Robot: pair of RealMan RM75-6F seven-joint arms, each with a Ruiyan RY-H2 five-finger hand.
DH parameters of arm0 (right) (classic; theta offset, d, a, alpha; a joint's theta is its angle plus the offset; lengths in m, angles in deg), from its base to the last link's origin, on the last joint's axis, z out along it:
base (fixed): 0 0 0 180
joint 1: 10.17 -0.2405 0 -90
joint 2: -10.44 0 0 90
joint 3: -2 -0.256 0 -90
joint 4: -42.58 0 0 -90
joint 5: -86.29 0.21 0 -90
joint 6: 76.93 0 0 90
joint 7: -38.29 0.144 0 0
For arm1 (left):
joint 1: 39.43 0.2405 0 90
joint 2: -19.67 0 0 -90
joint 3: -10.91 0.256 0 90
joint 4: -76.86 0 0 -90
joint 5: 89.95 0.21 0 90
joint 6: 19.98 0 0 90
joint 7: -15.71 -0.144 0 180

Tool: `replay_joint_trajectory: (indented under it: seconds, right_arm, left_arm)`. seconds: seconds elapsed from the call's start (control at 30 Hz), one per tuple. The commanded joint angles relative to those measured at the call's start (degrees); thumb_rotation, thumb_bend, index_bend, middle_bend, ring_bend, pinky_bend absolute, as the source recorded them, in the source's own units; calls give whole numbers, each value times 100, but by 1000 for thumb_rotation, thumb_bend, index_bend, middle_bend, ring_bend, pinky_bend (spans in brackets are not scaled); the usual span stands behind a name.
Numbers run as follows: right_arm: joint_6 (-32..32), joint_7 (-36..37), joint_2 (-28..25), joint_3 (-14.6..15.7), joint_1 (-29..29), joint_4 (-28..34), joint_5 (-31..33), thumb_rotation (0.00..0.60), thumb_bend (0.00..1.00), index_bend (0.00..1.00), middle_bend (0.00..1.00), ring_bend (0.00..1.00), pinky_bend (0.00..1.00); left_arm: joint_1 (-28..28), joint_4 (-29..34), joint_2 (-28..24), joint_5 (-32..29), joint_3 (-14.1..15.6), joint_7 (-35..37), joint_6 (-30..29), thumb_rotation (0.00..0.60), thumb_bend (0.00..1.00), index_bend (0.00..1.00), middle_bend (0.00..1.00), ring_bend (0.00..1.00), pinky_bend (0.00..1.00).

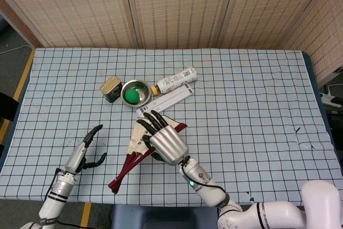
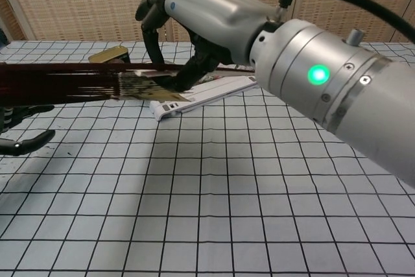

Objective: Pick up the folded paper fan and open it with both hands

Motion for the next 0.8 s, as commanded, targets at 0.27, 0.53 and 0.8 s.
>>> replay_joint_trajectory:
  seconds: [0.27, 0.53, 0.8]
  right_arm:
    - [112, -101, 366, -170, -317, -202, 425, 600, 743, 775, 134, 0, 0]
    - [155, -76, 529, -255, -528, -379, 642, 600, 742, 775, 134, 0, 0]
    - [231, 52, 549, -224, -593, -376, 770, 600, 742, 775, 134, 0, 0]
  left_arm:
    - [-122, 303, 234, 178, -29, 47, -360, 600, 394, 0, 0, 0, 8]
    - [-162, 773, 208, 516, 268, -77, -480, 600, 385, 33, 0, 0, 1]
    - [-161, 811, 491, 300, 154, -343, -551, 600, 397, 375, 0, 0, 0]
